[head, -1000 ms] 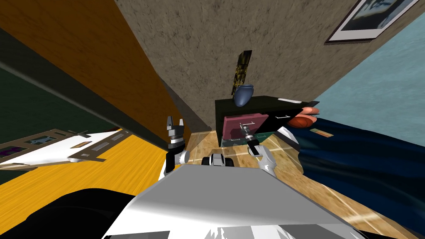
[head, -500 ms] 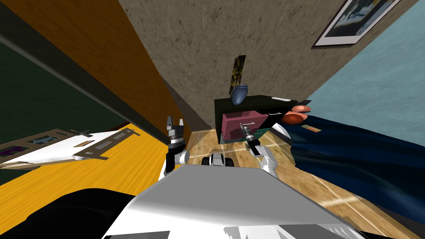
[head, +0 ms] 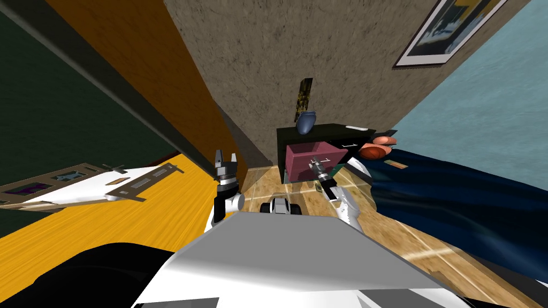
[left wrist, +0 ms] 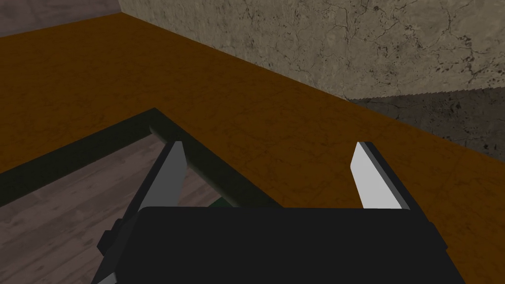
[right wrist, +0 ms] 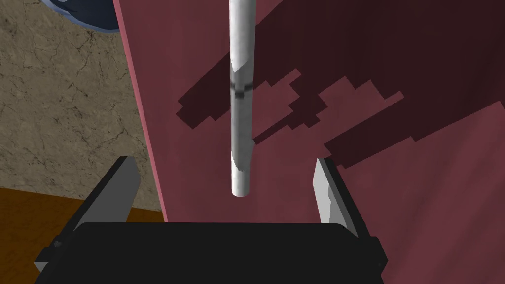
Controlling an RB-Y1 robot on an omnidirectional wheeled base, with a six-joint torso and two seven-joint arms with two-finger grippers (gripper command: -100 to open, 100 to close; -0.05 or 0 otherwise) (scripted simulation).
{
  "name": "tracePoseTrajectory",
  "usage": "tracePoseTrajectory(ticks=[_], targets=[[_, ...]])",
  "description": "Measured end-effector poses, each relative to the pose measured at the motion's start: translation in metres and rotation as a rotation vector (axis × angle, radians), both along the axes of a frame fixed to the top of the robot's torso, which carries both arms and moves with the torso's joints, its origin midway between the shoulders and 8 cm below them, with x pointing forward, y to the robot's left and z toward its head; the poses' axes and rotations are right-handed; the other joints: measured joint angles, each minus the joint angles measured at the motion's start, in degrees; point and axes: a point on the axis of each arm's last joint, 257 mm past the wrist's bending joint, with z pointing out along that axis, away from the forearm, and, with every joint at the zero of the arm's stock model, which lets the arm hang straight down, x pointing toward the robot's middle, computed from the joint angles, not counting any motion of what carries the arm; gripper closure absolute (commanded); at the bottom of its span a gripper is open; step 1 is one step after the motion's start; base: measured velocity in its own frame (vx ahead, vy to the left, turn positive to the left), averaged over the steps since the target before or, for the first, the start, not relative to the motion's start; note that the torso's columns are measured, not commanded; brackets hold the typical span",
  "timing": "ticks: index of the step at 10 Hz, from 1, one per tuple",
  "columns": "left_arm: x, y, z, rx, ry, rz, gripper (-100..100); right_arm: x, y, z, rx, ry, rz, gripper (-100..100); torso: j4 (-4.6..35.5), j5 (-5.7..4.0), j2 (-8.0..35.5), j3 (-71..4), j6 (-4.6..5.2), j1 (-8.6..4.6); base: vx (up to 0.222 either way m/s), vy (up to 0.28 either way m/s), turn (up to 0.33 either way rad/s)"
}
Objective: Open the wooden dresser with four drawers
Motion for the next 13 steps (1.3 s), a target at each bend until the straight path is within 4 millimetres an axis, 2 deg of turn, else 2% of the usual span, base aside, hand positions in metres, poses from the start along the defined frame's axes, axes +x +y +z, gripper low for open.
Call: tracePoseTrajectory(ticks=[8,9,13], targets=[[0.000,0.000,0.000,0.000,0.000,0.000,0,0.020,-0.040,0.039,0.006,0.002,-0.044,-100,0.13,0.03,0.22,0.13,0.01,-0.04,-0.040,0.019,0.049],[0.000,0.000,0.000,0.000,0.000,0.000,0,0.020,-0.042,0.039,0.009,0.005,-0.047,0,0.11,0.02,0.20,0.13,-0.01,-0.04,0.000,0.000,0.000],[0.000,0.000,0.000,0.000,0.000,0.000,0,0.019,-0.042,0.037,0.009,0.009,-0.048,0,0.03,-0.04,0.16,0.10,-0.01,-0.09,0.000,0.000,0.000]])
